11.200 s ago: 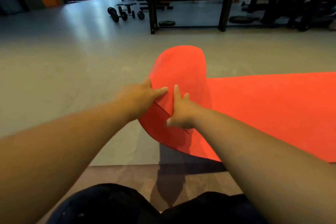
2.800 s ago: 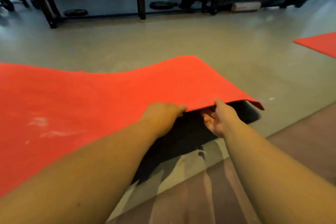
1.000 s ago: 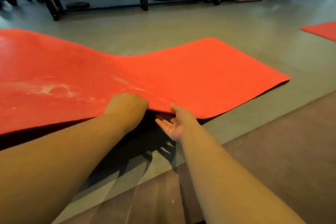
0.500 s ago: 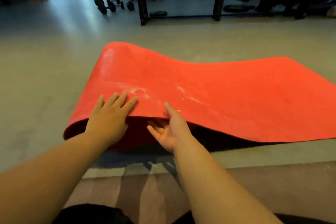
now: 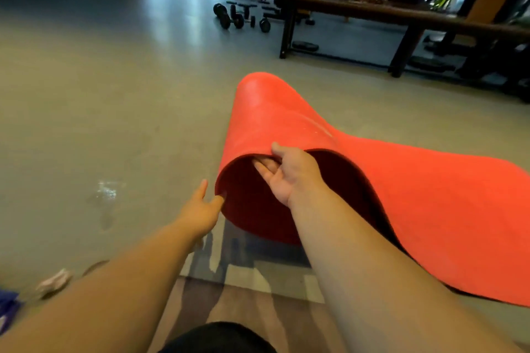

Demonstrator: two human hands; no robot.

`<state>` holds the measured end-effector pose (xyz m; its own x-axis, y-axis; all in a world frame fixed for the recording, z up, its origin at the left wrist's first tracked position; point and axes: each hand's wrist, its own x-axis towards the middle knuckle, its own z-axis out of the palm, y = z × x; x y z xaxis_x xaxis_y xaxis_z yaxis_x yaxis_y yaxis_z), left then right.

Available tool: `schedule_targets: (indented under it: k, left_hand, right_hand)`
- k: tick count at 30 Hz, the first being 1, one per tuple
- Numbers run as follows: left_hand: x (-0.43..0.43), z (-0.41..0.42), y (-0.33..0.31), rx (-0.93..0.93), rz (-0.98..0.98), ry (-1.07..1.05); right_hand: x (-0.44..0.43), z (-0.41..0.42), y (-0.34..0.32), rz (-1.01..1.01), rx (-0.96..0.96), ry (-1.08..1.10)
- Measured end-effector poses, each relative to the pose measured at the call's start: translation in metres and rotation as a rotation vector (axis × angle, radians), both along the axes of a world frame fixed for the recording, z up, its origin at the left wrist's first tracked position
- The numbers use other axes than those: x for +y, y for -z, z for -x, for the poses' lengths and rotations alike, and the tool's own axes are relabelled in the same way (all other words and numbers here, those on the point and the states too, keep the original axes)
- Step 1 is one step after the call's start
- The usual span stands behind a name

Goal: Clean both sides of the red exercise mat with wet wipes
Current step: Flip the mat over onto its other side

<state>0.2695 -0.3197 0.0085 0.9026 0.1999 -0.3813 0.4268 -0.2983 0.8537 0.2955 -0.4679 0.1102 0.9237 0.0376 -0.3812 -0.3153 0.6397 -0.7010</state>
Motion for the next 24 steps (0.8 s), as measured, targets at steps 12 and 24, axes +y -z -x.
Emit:
schedule_targets:
  k: [12,24]
  left_hand:
    - [-0.136,-0.026,-0.172,-0.679,-0.405,-0.009]
    - [-0.16,-0.034,-0.242,-1.093,-1.062,0.416]
  right_hand:
    - [-0.168,0.027,-0.093,0.056,-0.149,0.229]
    - [-0.203,0.057,-0.072,-0.091,0.054,0.216]
